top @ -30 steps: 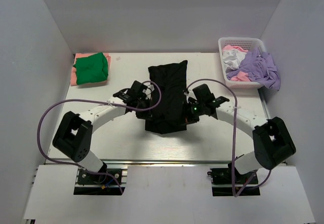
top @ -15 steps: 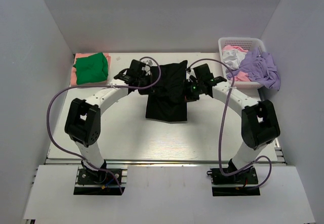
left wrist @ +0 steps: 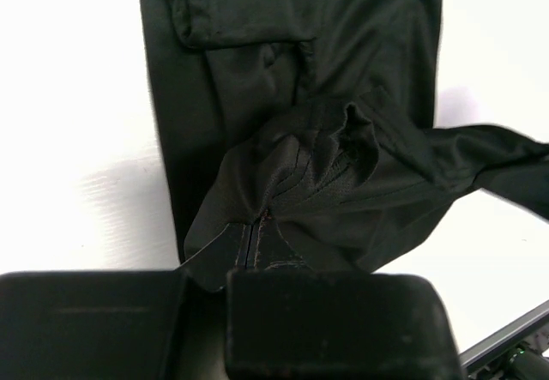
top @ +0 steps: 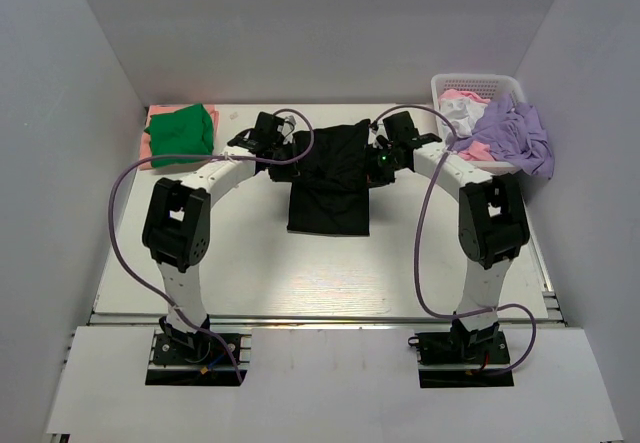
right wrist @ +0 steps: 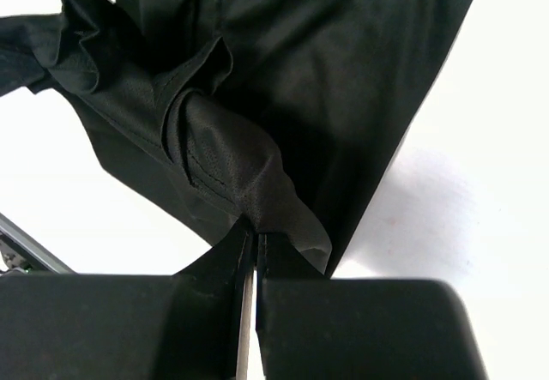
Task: Fold and stack the t-shirts
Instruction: Fold the folded rectangular tshirt in 1/3 of the way
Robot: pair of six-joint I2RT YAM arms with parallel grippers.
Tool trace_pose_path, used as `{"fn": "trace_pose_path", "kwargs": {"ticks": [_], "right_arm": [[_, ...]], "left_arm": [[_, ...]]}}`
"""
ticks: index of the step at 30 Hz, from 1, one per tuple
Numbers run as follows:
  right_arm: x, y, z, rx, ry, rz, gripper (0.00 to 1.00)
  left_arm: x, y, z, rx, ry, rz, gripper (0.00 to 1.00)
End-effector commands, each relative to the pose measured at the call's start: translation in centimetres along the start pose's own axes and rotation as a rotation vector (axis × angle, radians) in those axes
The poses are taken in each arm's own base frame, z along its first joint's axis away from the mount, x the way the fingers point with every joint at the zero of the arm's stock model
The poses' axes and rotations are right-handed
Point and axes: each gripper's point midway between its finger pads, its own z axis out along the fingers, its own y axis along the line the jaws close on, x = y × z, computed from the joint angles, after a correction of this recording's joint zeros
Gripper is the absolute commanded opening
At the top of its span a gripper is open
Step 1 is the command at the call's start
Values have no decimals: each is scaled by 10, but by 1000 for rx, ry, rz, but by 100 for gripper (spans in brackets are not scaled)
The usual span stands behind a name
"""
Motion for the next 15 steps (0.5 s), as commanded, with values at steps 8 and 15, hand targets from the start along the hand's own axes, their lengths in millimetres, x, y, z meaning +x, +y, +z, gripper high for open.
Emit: {"fn": "trace_pose_path", "kwargs": {"ticks": [8, 15], "right_arm": [[-31, -10, 15, -38, -15, -12, 0], [-81, -3, 27, -147, -186, -52, 16]], "left_arm": [[-23, 3, 19, 57, -21, 13, 0], [-66, 10, 18, 44, -150, 10, 75]]}}
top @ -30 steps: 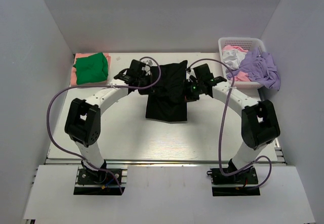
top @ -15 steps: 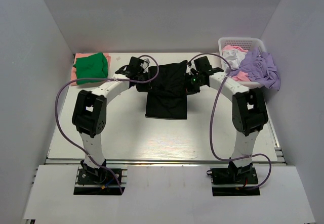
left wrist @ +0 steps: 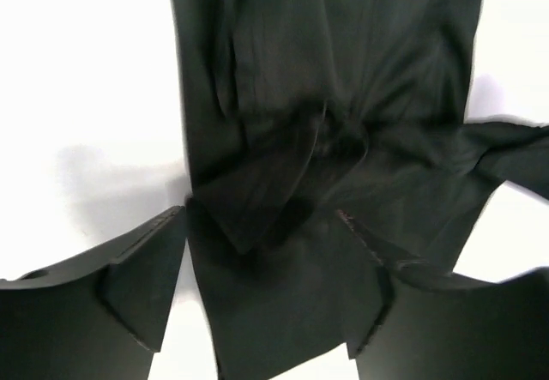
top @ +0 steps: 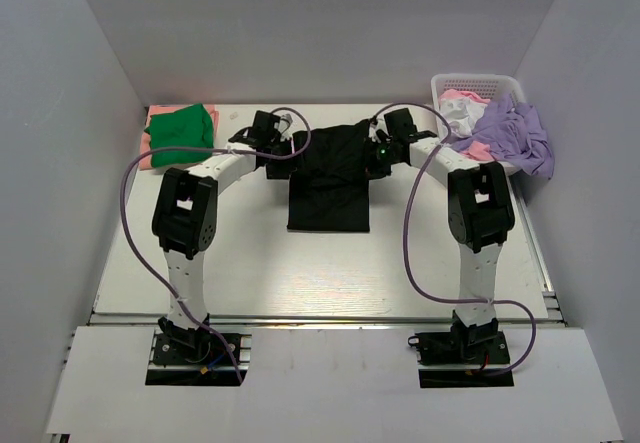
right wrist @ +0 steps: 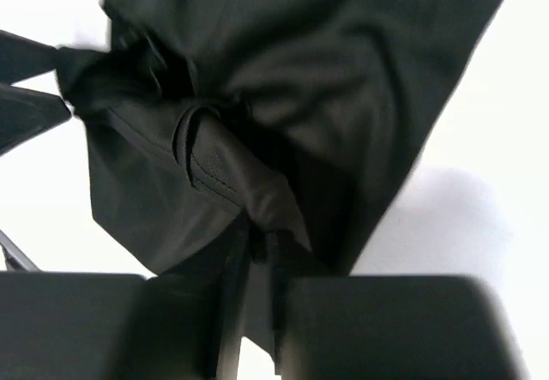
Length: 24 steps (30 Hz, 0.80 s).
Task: Fold and stack the t-shirts
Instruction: Fold the folded rectangular tshirt in 1/3 of the way
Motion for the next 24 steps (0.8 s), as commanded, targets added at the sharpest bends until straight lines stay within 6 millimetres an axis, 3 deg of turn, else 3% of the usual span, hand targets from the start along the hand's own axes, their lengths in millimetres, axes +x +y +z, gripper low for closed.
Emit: {"fn": "trace_pose_path", "kwargs": {"ticks": [1, 3, 4, 5, 6, 8, 9, 11, 13, 14, 16, 17, 19, 20, 21, 22, 24], "right_arm": [[-60, 19, -11, -108, -199, -60, 21], [-87, 26, -18, -175, -300, -72, 39], [-90, 27, -20, -186, -312, -58, 44], [-96, 31, -24, -204, -328, -67, 63], [-99, 30, -27, -206, -334, -63, 90], [-95, 31, -32, -201, -319, -63, 90], [-89, 27, -31, -185, -307, -87, 90], [-73, 28, -39, -168, -270, -94, 90], [-43, 27, -39, -160, -217, -131, 90], [-39, 35, -47, -171, -222, -155, 90], [-5, 40, -45, -185, -166, -173, 90], [-3, 48, -55, -194, -181, -200, 90], [25, 46, -47, -202, -135, -200, 90], [28, 47, -49, -197, -143, -210, 90], [32, 50, -47, -195, -136, -219, 90], [33, 55, -45, -194, -130, -248, 90], [41, 65, -36, -214, -80, -307, 90]], "left_arm": [[-70, -9, -21, 9, -203, 9, 78], [-92, -2, -25, 0, -254, -7, 81], [-98, -5, -28, 5, -266, -4, 83], [-108, 3, -34, -2, -289, -25, 87], [-110, 1, -36, -1, -290, -25, 98], [-113, 0, -48, 7, -304, -26, 100], [-103, 2, -48, 11, -289, -15, 100], [-101, -2, -69, 30, -310, 9, 100], [-74, 5, -72, 23, -265, -3, 100], [-56, 7, -82, 16, -250, 2, 100], [-40, 5, -89, 25, -257, 12, 100], [-20, 7, -96, 34, -241, 11, 100], [-4, 5, -102, 63, -238, 7, 100], [14, 4, -98, 74, -206, 1, 100], [17, 3, -106, 78, -216, 4, 100], [36, 3, -102, 88, -176, 3, 100], [52, -4, -107, 140, -143, -3, 100]]}}
